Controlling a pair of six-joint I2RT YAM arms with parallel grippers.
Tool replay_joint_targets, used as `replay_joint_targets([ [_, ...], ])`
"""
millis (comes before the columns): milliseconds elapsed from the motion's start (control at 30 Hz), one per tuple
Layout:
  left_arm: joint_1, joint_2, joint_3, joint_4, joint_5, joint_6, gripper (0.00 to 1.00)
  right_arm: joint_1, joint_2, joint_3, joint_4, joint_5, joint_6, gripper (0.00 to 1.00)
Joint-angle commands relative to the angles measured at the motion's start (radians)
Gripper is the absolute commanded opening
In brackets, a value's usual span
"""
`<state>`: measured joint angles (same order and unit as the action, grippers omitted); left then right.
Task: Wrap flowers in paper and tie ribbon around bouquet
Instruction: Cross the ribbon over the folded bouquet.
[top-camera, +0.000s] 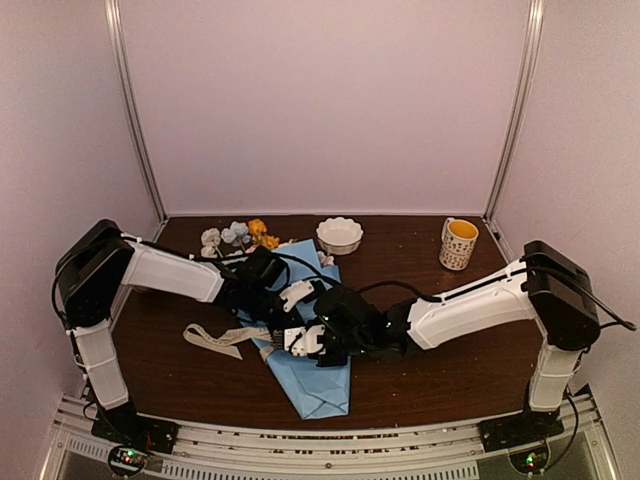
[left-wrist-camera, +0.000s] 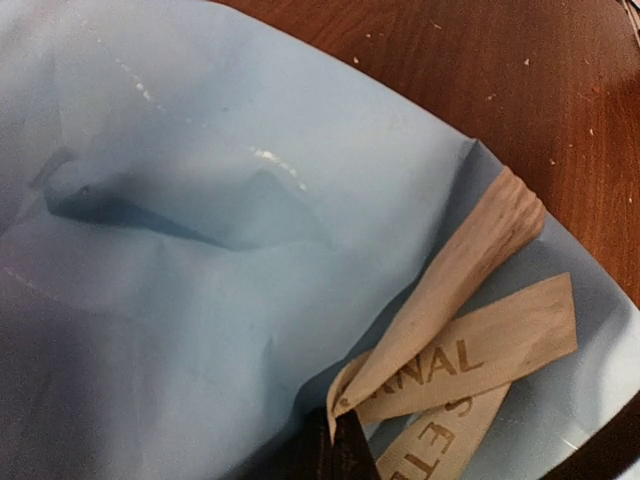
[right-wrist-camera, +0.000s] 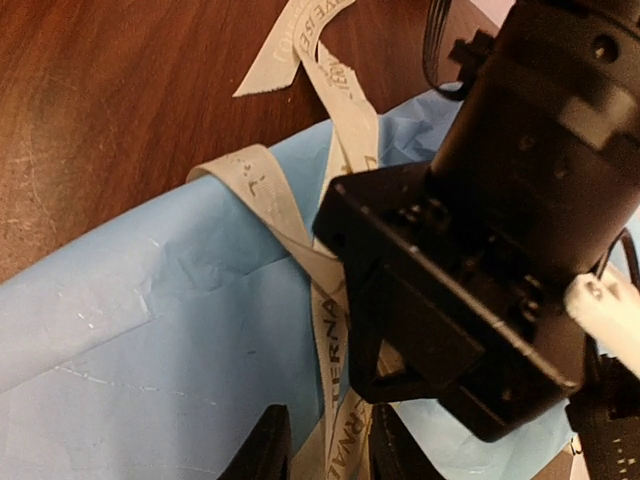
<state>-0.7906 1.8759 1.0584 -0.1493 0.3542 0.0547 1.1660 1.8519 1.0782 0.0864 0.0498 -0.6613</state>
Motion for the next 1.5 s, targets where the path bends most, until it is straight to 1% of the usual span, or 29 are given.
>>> replay_joint_targets([
  [0,0.017,0.03,0.015,-0.035,0.015,0.015,0.0,0.007,0.034,0.018,-0.09,0.058,-0.08,0.29],
  [100,0.02,0.034,0.012,-0.034,0.016,0.016,0.0,0.005,0.047,0.008,-0.063,0.094,-0.114,0.29],
  [233,0.024,0.038,0.01,-0.029,0.023,0.011,0.0,0.003,0.108,0.096,-0.159,0.137,-0.095,0.31],
  [333,0.024,0.04,0.012,-0.028,0.028,0.011,0.0,0.003,0.159,0.14,-0.195,0.167,-0.082,0.32],
  [400,0.023,0.04,0.011,-0.03,0.032,0.011,0.0,0.002,0.19,0.17,-0.221,0.206,-0.08,0.28],
  [467,0.024,0.04,0.009,-0.033,0.035,0.012,0.0,0.003,0.205,0.192,-0.252,0.235,-0.068,0.22],
  [533,0.024,0.041,0.007,-0.034,0.035,0.014,0.0,0.002,0.202,0.193,-0.265,0.243,-0.064,0.1],
  [600,0.025,0.043,0.006,-0.037,0.032,0.015,0.0,0.002,0.189,0.192,-0.275,0.242,-0.054,0.01],
  [767,0.027,0.043,0.008,-0.041,0.02,0.015,0.0,0.008,0.124,0.207,-0.329,0.237,0.011,0.0],
  [867,0.029,0.044,0.009,-0.042,0.003,0.017,0.0,0.015,0.048,0.189,-0.354,0.185,0.063,0.0],
  [967,0.037,0.05,0.013,-0.049,-0.009,0.018,0.0,0.028,-0.056,0.13,-0.365,0.073,0.1,0.0],
  [1133,0.038,0.054,0.018,-0.064,-0.021,0.026,0.0,0.039,-0.242,-0.035,-0.365,-0.148,0.181,0.0],
  [1200,0.039,0.055,0.02,-0.067,-0.027,0.028,0.0,0.039,-0.305,-0.101,-0.362,-0.21,0.23,0.0],
  [1333,0.04,0.057,0.022,-0.077,-0.038,0.03,0.0,0.028,-0.41,-0.227,-0.306,-0.267,0.329,0.0],
  [1467,0.04,0.056,0.031,-0.09,-0.044,0.03,0.0,-0.008,-0.454,-0.33,-0.201,-0.292,0.433,0.0],
])
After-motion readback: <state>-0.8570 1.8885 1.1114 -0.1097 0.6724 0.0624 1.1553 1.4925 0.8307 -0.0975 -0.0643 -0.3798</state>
